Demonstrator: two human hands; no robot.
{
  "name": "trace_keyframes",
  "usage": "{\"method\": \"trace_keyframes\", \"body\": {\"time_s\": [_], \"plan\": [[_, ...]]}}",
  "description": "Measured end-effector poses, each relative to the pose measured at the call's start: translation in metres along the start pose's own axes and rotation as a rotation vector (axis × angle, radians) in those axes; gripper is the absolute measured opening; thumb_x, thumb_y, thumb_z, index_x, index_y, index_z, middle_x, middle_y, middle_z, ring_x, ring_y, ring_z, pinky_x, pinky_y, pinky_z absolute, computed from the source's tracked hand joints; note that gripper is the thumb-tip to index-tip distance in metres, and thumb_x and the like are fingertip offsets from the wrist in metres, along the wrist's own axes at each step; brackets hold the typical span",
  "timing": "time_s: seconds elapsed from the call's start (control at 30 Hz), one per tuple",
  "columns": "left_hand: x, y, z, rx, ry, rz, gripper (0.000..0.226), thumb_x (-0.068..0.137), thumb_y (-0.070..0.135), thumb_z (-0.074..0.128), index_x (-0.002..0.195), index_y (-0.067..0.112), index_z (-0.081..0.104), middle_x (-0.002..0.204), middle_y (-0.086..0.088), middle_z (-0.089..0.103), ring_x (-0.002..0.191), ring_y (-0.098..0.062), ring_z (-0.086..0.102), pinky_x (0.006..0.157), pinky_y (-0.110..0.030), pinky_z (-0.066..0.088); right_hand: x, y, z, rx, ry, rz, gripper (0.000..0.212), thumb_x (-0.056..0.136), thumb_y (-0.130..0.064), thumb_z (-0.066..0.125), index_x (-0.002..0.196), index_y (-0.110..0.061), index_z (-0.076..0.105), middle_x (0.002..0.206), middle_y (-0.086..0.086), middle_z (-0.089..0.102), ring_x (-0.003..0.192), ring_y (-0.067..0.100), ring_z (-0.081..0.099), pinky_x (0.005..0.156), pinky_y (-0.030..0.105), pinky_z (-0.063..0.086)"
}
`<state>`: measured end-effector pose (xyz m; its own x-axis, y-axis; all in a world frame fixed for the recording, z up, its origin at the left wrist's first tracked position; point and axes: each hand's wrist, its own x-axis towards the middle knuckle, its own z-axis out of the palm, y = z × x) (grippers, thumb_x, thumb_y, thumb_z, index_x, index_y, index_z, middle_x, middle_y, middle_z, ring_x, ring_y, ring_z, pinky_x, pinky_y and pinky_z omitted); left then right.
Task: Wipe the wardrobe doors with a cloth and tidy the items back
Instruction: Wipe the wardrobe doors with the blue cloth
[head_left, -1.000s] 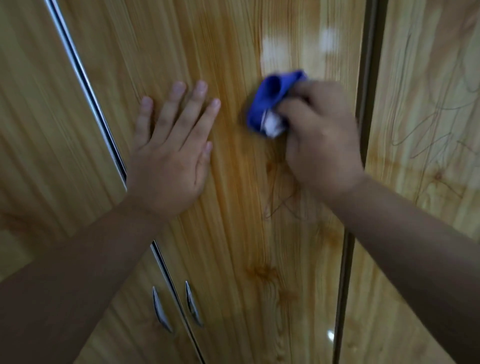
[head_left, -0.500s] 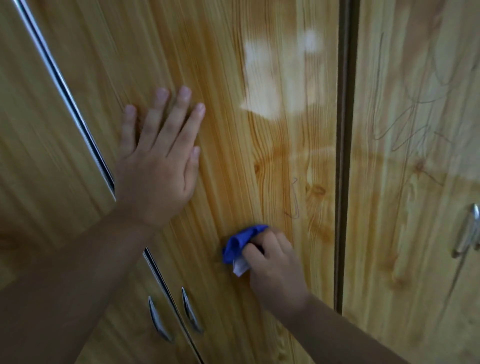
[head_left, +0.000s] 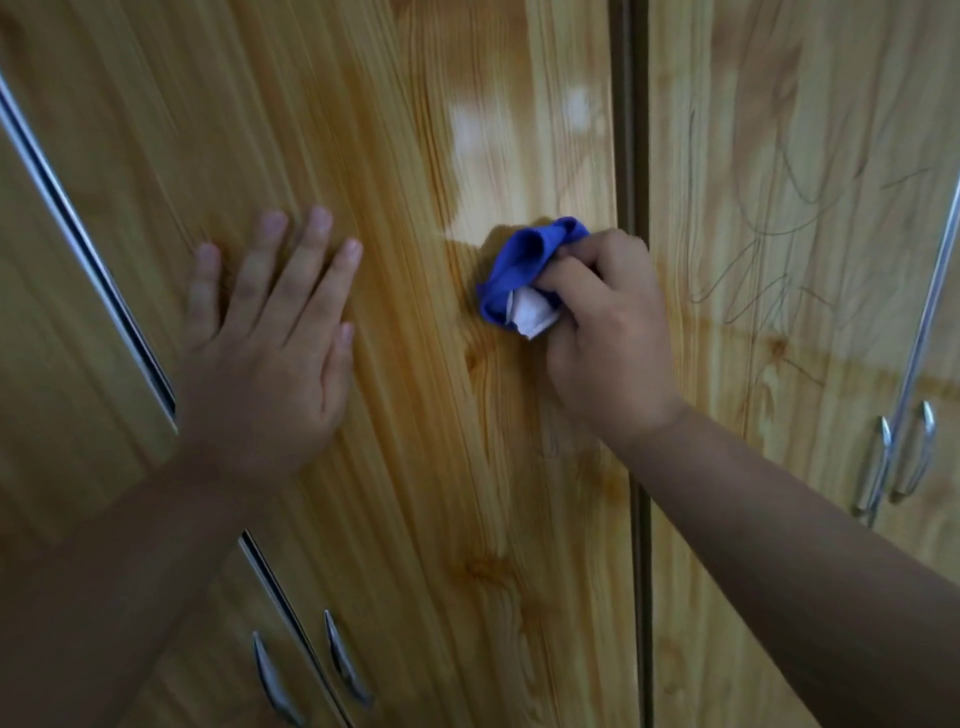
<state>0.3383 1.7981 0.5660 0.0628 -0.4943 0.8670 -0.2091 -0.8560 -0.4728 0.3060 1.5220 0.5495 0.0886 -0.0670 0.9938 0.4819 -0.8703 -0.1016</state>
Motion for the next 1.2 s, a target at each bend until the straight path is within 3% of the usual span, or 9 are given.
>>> {"method": "trace_keyframes", "body": {"time_s": [0.13, 0.3, 0.47, 0.57, 0.67, 0.8, 0.9, 1.0, 1.2], "plan": [[0.0, 0.0, 0.002, 0.019, 0.037, 0.015, 0.056, 0.11, 0.028, 0.039, 0.164, 0.017, 0.031, 0.172, -0.004, 0.025, 0.161, -0.027, 0.02, 0.13, -0.051, 0.006, -0.062, -0.004, 0.0, 0.16, 0.002, 0.054, 0.016, 0.088, 0.002, 0.058, 0.079, -0.009, 0.067, 0.092, -0.014, 0.044, 0.087, 0.002, 0.046, 0.079, 0.02, 0.041], [0.0, 0.0, 0.002, 0.031, 0.038, 0.019, 0.057, 0.11, 0.028, 0.04, 0.165, 0.017, 0.029, 0.173, -0.004, 0.023, 0.162, -0.026, 0.016, 0.13, -0.05, 0.005, -0.184, -0.023, 0.01, 0.095, -0.315, 0.199, 0.012, 0.09, -0.017, 0.06, 0.082, -0.016, 0.068, 0.089, -0.002, 0.05, 0.082, 0.016, 0.046, 0.072, 0.028, 0.039], [0.0, 0.0, 0.002, 0.013, 0.036, 0.012, 0.057, 0.11, 0.028, 0.04, 0.165, 0.018, 0.029, 0.173, -0.003, 0.023, 0.161, -0.026, 0.017, 0.13, -0.05, 0.004, -0.192, -0.033, 0.008, 0.136, -0.371, 0.203, 0.015, 0.089, -0.014, 0.056, 0.082, -0.016, 0.069, 0.094, -0.003, 0.053, 0.083, 0.016, 0.05, 0.076, 0.022, 0.039], [0.0, 0.0, 0.002, 0.002, 0.035, 0.007, 0.056, 0.11, 0.028, 0.039, 0.165, 0.019, 0.029, 0.174, -0.002, 0.022, 0.162, -0.024, 0.015, 0.131, -0.049, 0.002, -0.147, -0.023, 0.0, 0.133, -0.315, 0.114, 0.018, 0.09, -0.014, 0.056, 0.091, -0.009, 0.074, 0.102, 0.005, 0.062, 0.094, 0.017, 0.053, 0.086, 0.025, 0.044], [0.0, 0.0, 0.002, -0.016, 0.027, 0.001, 0.056, 0.111, 0.029, 0.039, 0.165, 0.019, 0.028, 0.173, -0.002, 0.023, 0.162, -0.023, 0.014, 0.131, -0.049, 0.002, -0.074, -0.004, -0.005, 0.076, -0.166, 0.025, 0.018, 0.09, -0.01, 0.059, 0.09, -0.001, 0.074, 0.1, 0.015, 0.066, 0.096, 0.023, 0.053, 0.091, 0.024, 0.039], [-0.002, 0.0, 0.002, -0.026, 0.018, -0.011, 0.056, 0.111, 0.03, 0.036, 0.166, 0.02, 0.026, 0.174, -0.001, 0.022, 0.162, -0.022, 0.013, 0.131, -0.049, 0.002, -0.005, 0.001, 0.003, 0.098, 0.081, 0.142, 0.017, 0.079, 0.008, 0.062, 0.09, -0.001, 0.072, 0.098, 0.013, 0.063, 0.092, 0.025, 0.055, 0.085, 0.024, 0.04], [-0.002, 0.0, 0.003, -0.016, 0.025, -0.006, 0.056, 0.112, 0.029, 0.037, 0.166, 0.019, 0.027, 0.173, -0.002, 0.023, 0.162, -0.023, 0.013, 0.131, -0.049, 0.001, -0.004, -0.01, 0.015, 0.112, 0.183, 0.197, 0.018, 0.078, 0.009, 0.061, 0.086, -0.004, 0.071, 0.094, 0.009, 0.061, 0.091, 0.019, 0.053, 0.085, 0.018, 0.038], [0.0, 0.001, 0.002, -0.007, 0.03, -0.002, 0.056, 0.111, 0.029, 0.037, 0.165, 0.019, 0.028, 0.173, -0.003, 0.023, 0.162, -0.024, 0.014, 0.13, -0.049, 0.001, -0.045, -0.029, 0.028, 0.125, 0.049, 0.11, 0.009, 0.082, -0.003, 0.059, 0.084, -0.006, 0.068, 0.093, 0.01, 0.058, 0.09, 0.022, 0.051, 0.083, 0.024, 0.036], [-0.002, -0.001, 0.004, 0.013, 0.051, 0.008, 0.057, 0.11, 0.028, 0.039, 0.165, 0.02, 0.028, 0.174, -0.002, 0.022, 0.162, -0.023, 0.013, 0.13, -0.047, 0.0, -0.195, -0.076, 0.053, 0.186, -0.357, -0.158, 0.009, 0.091, -0.017, 0.07, 0.083, -0.014, 0.069, 0.09, 0.006, 0.062, 0.085, 0.026, 0.058, 0.076, 0.04, 0.051]]}}
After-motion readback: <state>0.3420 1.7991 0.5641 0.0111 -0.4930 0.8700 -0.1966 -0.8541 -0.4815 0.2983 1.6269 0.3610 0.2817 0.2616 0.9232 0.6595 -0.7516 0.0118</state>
